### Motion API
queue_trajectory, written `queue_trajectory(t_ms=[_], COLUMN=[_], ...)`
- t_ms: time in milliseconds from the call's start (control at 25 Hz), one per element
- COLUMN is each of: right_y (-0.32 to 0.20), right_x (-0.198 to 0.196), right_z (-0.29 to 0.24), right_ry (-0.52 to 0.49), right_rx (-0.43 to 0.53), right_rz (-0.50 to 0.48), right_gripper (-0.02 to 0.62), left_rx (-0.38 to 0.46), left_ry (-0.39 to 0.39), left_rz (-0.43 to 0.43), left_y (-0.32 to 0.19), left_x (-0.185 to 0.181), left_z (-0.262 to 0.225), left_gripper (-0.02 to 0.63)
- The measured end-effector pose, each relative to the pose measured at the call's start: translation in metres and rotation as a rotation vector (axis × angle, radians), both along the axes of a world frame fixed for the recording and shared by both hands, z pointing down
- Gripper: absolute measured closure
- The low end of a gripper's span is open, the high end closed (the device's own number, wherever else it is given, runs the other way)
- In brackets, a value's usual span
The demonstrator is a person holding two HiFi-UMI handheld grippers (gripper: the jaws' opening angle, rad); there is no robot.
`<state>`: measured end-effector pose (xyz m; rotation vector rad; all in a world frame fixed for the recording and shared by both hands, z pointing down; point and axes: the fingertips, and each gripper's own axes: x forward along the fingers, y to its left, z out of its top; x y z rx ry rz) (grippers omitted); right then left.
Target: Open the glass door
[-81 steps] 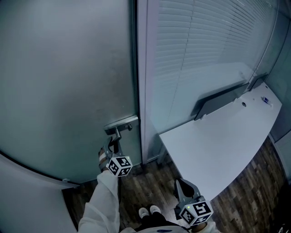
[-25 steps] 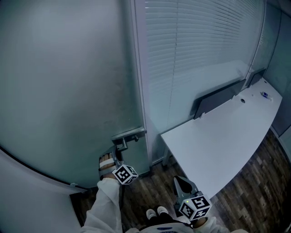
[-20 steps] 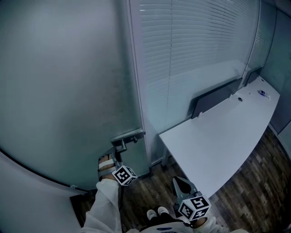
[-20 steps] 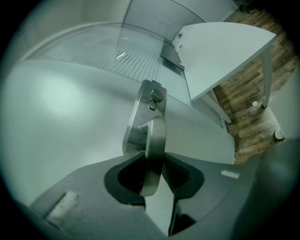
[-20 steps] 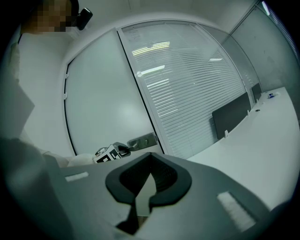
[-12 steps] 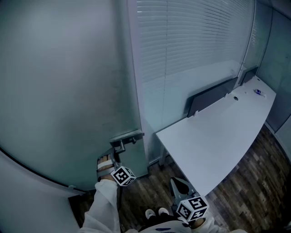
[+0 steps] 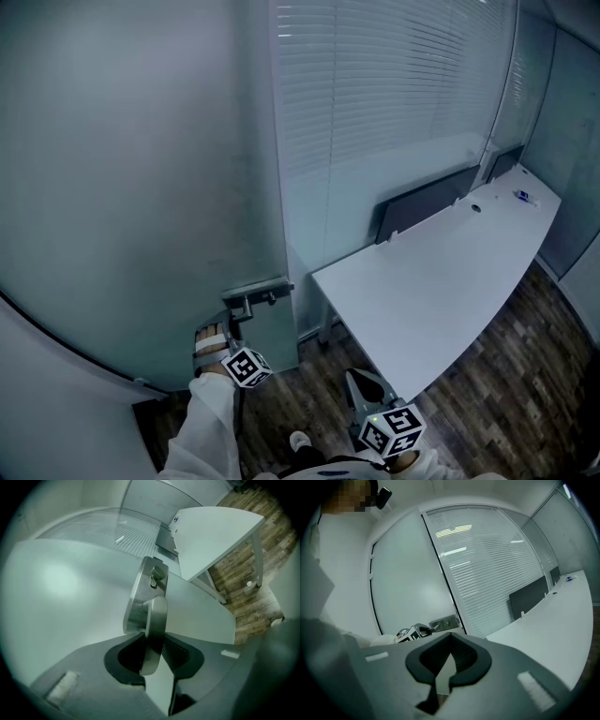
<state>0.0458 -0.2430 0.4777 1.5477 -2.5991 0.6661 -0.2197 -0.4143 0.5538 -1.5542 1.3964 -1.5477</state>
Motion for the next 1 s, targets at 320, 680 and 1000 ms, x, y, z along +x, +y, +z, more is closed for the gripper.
queue_trajectory(t_ms=[320,680,1000], right_y=[0.037,0.087,0.144], right_x=[0.024,0.049,0.081], right_z=[0.003,0.006,0.015], right_ry=[0.012,-0.002,-0.003], right_rx=[0.002,0.006,0.006], right_rz=[-0.039,-0.057,-0.05], right_gripper=[0.592,0.592,0.592], left_rx=[-0.005,0.012,0.002], left_ry=[-0.001,-0.033,-0.082], left_rz=[-0.006,0.009,-0.01], left_y=[0.033,0.078,0.121], left_x=[0.008,0.01,0.011], left_z=[0.009,0.006,0.012], left_gripper=[0.502,0.505,0.514])
